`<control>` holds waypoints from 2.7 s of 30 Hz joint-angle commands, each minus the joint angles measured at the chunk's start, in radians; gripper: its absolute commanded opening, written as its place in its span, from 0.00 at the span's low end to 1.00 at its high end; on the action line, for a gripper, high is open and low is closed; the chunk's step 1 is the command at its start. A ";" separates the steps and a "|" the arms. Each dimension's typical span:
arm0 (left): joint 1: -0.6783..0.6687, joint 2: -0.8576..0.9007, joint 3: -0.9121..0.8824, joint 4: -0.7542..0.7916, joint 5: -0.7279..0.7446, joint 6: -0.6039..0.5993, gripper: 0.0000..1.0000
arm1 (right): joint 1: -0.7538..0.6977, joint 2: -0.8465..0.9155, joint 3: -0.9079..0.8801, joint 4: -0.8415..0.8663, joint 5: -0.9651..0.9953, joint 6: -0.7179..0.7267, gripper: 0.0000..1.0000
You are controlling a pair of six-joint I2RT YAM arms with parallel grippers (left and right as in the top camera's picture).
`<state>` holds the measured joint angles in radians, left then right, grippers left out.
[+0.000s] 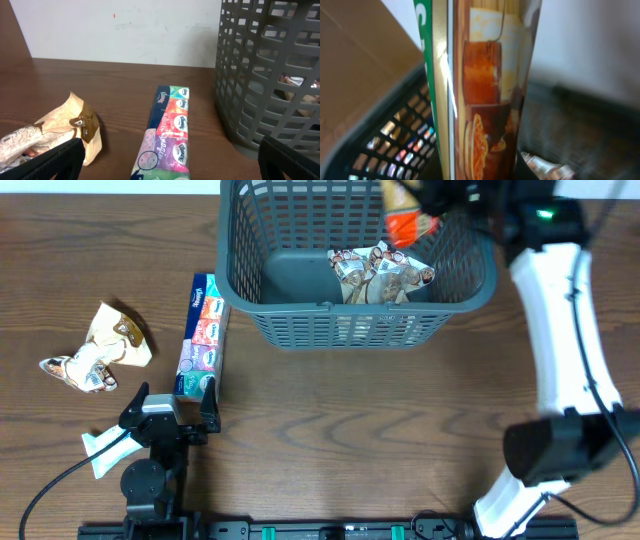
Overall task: Pack container
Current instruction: 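Lift the spaghetti package over the basket and lower it inside, then open the right gripper and withdraw it to the right front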
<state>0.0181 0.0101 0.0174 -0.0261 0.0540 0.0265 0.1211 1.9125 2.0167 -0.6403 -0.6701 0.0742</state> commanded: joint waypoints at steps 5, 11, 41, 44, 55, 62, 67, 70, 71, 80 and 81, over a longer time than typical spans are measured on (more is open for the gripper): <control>0.005 -0.007 -0.013 -0.040 0.006 -0.002 0.99 | 0.049 0.072 0.027 -0.111 0.070 -0.037 0.02; 0.005 -0.007 -0.013 -0.040 0.006 -0.002 0.99 | 0.082 0.091 0.024 -0.278 0.154 -0.144 0.02; 0.005 -0.007 -0.013 -0.040 0.006 -0.001 0.99 | 0.115 0.101 -0.154 -0.607 0.461 -0.668 0.01; 0.005 -0.007 -0.013 -0.040 0.006 -0.001 0.99 | 0.116 0.101 -0.154 -0.607 0.475 -0.674 0.22; 0.005 -0.007 -0.013 -0.040 0.006 -0.001 0.99 | 0.116 0.101 -0.154 -0.562 0.495 -0.673 0.99; 0.005 -0.007 -0.013 -0.040 0.006 -0.002 0.99 | 0.104 0.101 -0.125 -0.475 0.603 -0.602 0.99; 0.005 -0.007 -0.013 -0.040 0.006 -0.002 0.99 | 0.072 0.101 -0.112 -0.413 0.616 -0.555 0.99; 0.005 -0.007 -0.013 -0.040 0.006 -0.001 0.99 | 0.047 0.101 -0.112 -0.364 0.618 -0.487 0.99; 0.005 -0.007 -0.013 -0.040 0.006 -0.002 0.99 | 0.038 0.101 -0.111 -0.348 0.618 -0.457 0.99; 0.005 -0.007 -0.013 -0.040 0.006 -0.002 0.99 | 0.043 0.100 0.115 -0.403 0.605 -0.410 0.99; 0.005 -0.007 -0.013 -0.040 0.006 -0.001 0.99 | 0.046 0.100 0.161 -0.412 0.597 -0.410 0.99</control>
<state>0.0181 0.0101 0.0174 -0.0257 0.0540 0.0265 0.1577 2.0312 2.0544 -1.0409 -0.0696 -0.3676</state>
